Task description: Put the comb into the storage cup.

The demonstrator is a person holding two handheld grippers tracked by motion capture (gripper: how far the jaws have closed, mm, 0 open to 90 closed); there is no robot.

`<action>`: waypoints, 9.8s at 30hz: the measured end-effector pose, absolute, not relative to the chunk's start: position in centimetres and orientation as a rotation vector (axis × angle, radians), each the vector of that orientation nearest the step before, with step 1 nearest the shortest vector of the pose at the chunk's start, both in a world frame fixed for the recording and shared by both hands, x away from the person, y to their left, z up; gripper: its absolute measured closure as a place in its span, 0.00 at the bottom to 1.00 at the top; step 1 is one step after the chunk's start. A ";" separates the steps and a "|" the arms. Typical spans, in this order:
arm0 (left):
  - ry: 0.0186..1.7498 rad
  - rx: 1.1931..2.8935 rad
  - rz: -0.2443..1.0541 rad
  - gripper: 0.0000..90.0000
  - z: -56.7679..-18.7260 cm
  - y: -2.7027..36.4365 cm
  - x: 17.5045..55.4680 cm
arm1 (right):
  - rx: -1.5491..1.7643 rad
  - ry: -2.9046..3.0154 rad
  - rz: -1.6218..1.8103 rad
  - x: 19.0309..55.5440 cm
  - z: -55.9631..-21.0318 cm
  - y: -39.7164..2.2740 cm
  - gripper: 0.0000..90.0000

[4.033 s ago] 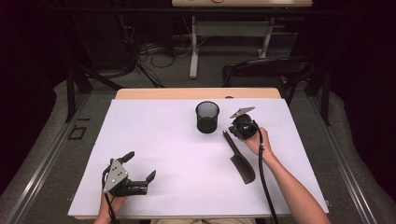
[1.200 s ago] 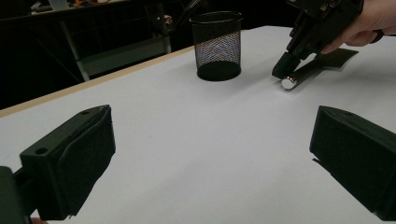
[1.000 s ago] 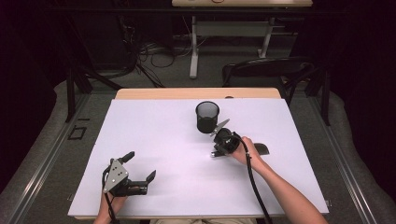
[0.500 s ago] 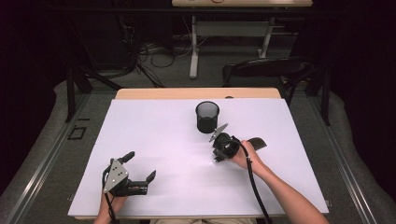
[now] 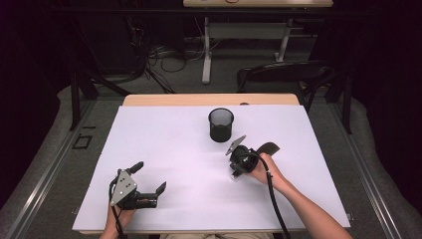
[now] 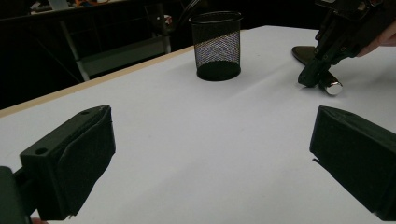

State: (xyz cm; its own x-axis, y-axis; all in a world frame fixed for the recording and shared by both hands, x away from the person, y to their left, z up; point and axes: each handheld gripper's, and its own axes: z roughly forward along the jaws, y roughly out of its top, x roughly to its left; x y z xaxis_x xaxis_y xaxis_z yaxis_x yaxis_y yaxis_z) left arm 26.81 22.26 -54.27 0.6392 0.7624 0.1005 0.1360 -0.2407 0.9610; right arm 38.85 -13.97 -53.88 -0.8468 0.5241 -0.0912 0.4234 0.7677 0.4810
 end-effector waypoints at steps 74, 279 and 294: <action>0.733 1.745 0.701 0.00 -54.3 22.2 26.8 | 0.767 2.775 0.522 35.1 -53.0 -19.3 1.00; 0.703 1.756 0.673 0.00 -54.2 21.8 27.0 | 1.230 2.428 1.027 37.6 -49.6 -24.0 0.81; 0.697 1.760 0.678 0.00 -54.2 21.8 26.9 | 1.163 2.348 1.120 37.6 -49.0 -23.7 0.81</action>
State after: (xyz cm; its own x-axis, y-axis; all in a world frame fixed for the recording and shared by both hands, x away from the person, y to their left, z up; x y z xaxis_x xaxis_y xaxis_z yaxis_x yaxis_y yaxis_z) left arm 26.89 21.79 -54.15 0.6662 0.7381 0.1073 0.1277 -0.2546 0.9586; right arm 37.55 -23.73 -49.01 -0.6316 0.7715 0.0765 0.5449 0.3715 0.7517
